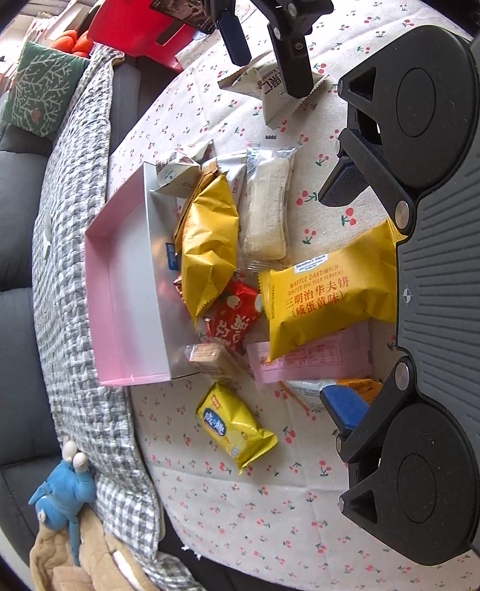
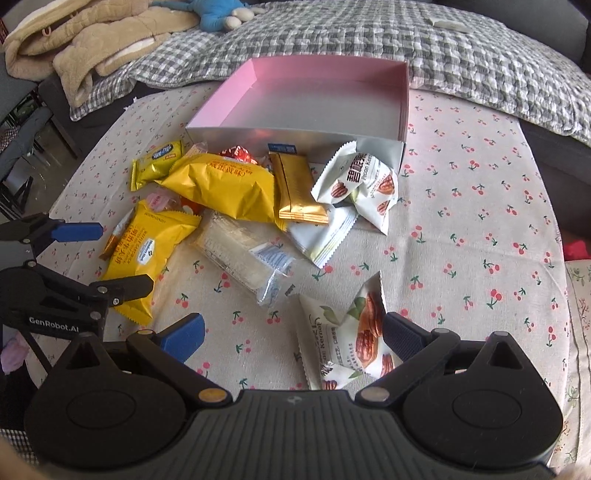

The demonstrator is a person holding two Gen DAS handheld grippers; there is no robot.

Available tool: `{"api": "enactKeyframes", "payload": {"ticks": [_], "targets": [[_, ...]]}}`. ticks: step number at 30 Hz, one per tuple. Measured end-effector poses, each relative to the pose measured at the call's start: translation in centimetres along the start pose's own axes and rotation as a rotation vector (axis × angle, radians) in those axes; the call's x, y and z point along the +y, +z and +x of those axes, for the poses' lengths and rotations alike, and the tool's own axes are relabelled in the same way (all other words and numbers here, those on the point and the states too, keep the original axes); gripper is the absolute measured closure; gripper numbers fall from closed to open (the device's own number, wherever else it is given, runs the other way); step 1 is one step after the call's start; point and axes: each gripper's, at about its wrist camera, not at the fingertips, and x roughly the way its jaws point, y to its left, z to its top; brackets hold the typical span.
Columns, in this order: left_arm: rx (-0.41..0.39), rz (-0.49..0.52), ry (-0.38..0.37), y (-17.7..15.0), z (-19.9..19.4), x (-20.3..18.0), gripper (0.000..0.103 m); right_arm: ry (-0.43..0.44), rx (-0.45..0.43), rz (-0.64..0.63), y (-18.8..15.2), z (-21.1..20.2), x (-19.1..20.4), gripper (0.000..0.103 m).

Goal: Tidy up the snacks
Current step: 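Grasp the yellow biscuit bag with the left tool while the right tool grasps the white pecan packet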

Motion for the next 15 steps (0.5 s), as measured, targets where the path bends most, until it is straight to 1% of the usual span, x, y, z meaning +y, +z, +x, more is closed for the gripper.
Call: {"api": "enactKeyframes", "payload": {"ticks": [3, 5, 7, 10, 13, 15], "targets": [[0.019, -0.005, -0.039, -0.3, 0.4, 0.5, 0.002, -0.006, 0.025, -0.011, -0.6, 0.3, -0.3, 0.005], [0.030, -0.011, -0.065, -0.3, 0.7, 0.8, 0.002, -0.017, 0.034, -0.008, -0.8, 0.4, -0.8, 0.005], [0.036, -0.024, -0.085, -0.2, 1.1, 0.9, 0.002, -0.046, 0.035, -0.006, -0.8, 0.5, -1.3, 0.007], [0.048, -0.050, -0.123, 0.0, 1.4, 1.2, 0.007, -0.091, 0.033, -0.009, -0.8, 0.3, -1.8, 0.008], [0.040, -0.056, -0.140, 0.3, 1.4, 1.1, 0.009, -0.086, 0.011, -0.006, -0.8, -0.5, -2.1, 0.007], [0.037, -0.053, -0.133, 0.4, 1.5, 0.9, 0.013, -0.092, 0.019, 0.014, -0.8, -0.3, -2.6, 0.006]]}}
